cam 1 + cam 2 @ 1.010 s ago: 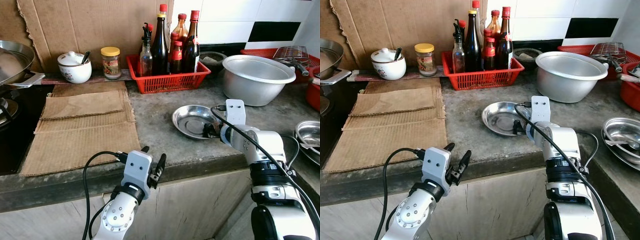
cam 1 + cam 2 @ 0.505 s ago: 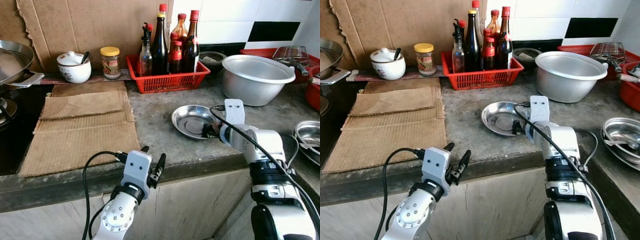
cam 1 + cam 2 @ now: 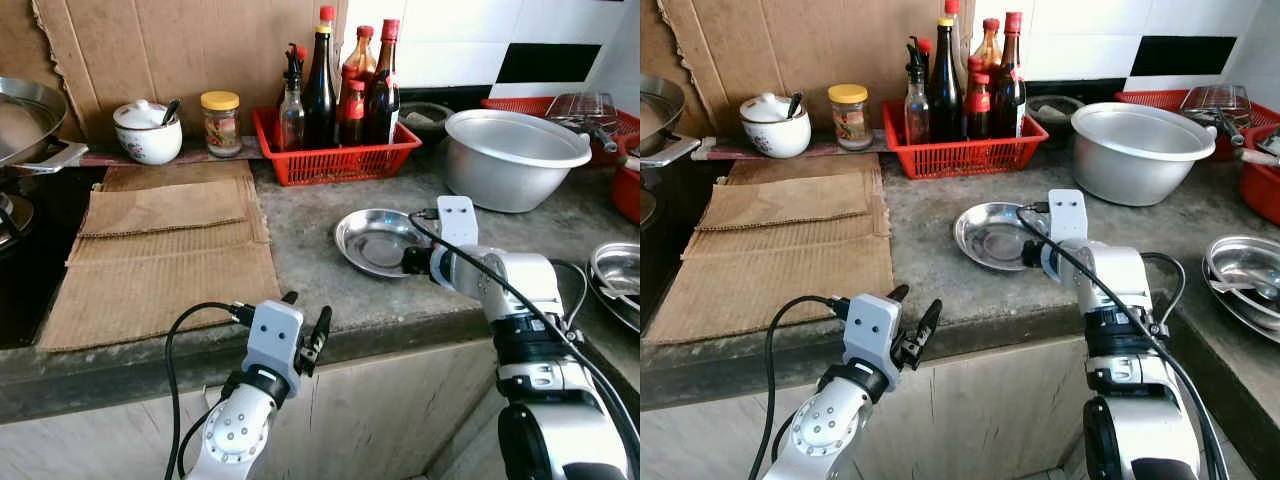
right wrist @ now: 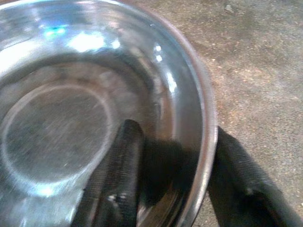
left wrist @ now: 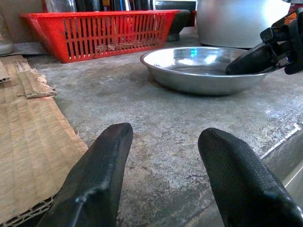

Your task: Kitchen organization

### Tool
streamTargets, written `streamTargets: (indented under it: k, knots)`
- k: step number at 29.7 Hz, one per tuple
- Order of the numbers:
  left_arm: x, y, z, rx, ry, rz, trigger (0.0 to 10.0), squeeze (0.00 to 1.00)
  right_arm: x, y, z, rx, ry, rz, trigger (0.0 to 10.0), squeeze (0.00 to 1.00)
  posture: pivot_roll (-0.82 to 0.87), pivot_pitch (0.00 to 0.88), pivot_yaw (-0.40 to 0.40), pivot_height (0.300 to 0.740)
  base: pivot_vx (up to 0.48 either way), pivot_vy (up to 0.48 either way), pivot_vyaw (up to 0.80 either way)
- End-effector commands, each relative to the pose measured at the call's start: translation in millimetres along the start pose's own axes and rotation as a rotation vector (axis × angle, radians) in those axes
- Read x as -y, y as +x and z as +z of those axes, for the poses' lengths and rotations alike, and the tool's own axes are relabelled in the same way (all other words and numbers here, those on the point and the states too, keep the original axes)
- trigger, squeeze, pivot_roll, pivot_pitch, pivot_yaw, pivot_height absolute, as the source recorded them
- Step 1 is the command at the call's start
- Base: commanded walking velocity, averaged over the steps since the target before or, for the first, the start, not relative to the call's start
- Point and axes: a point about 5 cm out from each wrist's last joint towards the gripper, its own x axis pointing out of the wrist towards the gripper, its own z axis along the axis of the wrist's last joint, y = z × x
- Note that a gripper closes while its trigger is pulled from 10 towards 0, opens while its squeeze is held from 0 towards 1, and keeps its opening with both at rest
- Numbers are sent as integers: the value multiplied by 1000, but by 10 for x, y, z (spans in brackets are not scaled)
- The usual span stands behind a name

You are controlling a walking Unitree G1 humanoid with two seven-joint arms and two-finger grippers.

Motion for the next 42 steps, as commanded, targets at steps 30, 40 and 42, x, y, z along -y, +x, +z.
streamTargets:
  k: [30,40,42]
  knots:
    - [-21,65,115,45,12,11,10000,0,19,-637,322,691,665,137,0,0,0,0,-69,740,0,0,0]
    - [-16,76,143,64,2,6,10000,0,-181,-866,71,787,384,83,3412,0,-8,0,-60,740,-121,0,0]
    - [-16,80,143,63,6,4,10000,0,-184,-860,37,782,367,78,10000,0,-11,0,-58,740,-289,0,0]
